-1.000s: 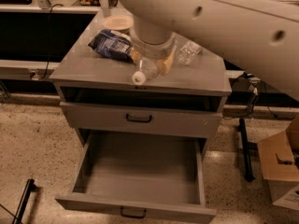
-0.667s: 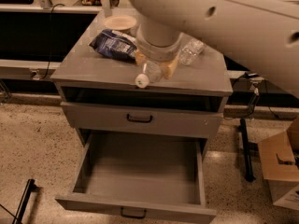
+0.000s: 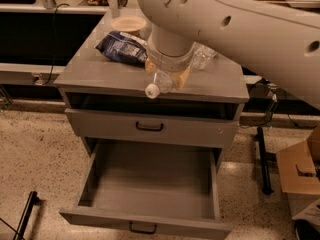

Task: Place blue plastic bottle into middle drawer

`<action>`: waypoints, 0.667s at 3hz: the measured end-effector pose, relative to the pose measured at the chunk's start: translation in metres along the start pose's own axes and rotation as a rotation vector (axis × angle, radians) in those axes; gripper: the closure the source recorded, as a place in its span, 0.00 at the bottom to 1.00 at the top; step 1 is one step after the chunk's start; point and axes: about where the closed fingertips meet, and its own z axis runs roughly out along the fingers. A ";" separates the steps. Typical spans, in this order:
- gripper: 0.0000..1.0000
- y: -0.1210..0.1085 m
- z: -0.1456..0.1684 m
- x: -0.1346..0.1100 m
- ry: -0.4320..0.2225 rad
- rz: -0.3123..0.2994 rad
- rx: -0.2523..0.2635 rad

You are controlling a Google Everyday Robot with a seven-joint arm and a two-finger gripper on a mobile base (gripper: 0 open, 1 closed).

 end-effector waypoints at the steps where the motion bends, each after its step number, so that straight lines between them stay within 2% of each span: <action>1: 1.00 0.019 0.004 -0.023 -0.042 0.037 0.039; 2: 1.00 0.064 0.008 -0.049 -0.120 0.137 0.064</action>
Offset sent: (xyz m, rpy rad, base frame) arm -0.1092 -0.0694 -0.0811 0.3155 0.1962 -0.1467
